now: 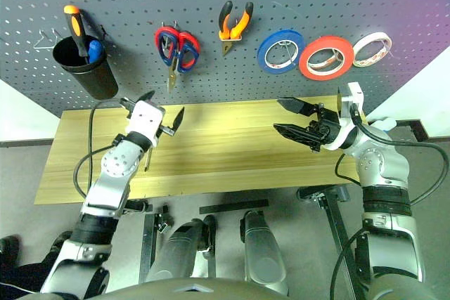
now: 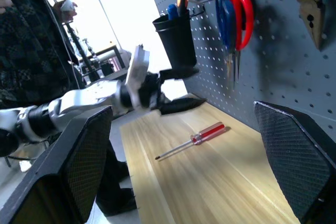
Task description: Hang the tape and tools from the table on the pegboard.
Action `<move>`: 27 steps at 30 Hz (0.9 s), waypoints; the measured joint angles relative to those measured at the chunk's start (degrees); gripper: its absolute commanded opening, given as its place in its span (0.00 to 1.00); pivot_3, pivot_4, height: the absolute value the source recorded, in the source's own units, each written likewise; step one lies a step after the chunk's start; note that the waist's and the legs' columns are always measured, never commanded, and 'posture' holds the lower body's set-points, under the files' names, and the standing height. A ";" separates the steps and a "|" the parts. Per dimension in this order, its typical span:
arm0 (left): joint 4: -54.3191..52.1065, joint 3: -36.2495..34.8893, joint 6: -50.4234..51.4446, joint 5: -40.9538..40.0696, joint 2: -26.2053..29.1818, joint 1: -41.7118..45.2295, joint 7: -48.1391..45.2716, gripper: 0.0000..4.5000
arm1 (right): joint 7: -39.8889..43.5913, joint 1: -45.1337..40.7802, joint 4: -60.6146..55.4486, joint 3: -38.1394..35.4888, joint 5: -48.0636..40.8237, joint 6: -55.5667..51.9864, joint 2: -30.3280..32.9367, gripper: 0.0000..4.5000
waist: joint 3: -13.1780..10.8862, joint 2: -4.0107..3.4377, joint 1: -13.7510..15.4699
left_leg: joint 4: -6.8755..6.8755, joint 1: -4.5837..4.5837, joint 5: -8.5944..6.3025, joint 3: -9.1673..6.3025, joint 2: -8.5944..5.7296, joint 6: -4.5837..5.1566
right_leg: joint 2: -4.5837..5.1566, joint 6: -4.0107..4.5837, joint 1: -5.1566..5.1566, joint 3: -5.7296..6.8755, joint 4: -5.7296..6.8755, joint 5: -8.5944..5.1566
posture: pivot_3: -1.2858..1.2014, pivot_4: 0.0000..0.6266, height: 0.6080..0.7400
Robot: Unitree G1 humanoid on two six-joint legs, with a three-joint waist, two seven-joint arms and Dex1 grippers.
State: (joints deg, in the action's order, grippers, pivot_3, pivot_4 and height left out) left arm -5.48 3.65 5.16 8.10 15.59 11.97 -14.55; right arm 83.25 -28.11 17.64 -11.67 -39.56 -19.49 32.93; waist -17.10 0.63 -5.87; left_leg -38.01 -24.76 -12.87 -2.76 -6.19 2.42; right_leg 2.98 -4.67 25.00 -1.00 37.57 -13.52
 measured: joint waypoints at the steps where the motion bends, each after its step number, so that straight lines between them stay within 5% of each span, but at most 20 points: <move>1: -1.87 0.57 1.09 0.11 -0.02 -1.82 -0.30 0.99 | 0.04 -0.10 0.00 0.10 0.01 -0.01 -0.04 1.00 | 0.00 -0.01 0.01 | 0.01 0.00 0.00 0.00 0.00 0.00 | 0.00 0.00 0.00 0.00 0.00 0.00 | 0.43 0.39 1.00; 9: -6.52 -1.88 11.14 -1.63 -2.98 -6.28 2.39 0.99 | 0.05 -0.45 0.08 1.04 0.10 -0.42 -0.25 1.00 | 0.01 -0.01 0.31 | 0.00 0.00 -0.01 -0.01 0.01 0.02 | 0.02 0.01 0.00 0.00 -0.01 0.00 | 0.43 0.43 1.00; 17: 2.36 -11.39 16.06 -5.36 -0.28 -0.06 4.64 0.99 | -1.81 -0.30 -2.59 2.69 1.36 -1.18 -0.24 1.00 | 0.00 0.01 0.38 | 0.00 0.00 -0.02 0.00 0.01 0.04 | 0.03 0.01 0.00 0.01 -0.01 -0.01 | 0.43 0.49 1.00; 27: 13.71 -13.88 16.76 -9.09 2.12 7.76 4.23 0.99 | -4.10 2.64 -9.31 3.46 0.97 -4.93 0.39 1.00 | -0.08 0.05 0.30 | 0.04 0.00 -0.07 0.02 0.02 0.11 | 0.10 0.02 0.00 0.01 -0.09 -0.02 | 0.42 0.55 1.00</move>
State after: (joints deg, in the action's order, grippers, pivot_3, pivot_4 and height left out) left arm 8.23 -10.23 21.92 -0.99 17.71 19.73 -10.32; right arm 79.15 -25.47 8.33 -8.21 -38.59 -24.42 33.32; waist -17.19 0.69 -5.57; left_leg -37.97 -24.76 -12.94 -2.74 -6.17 2.53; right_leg 3.08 -4.65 25.00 -0.99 37.48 -13.53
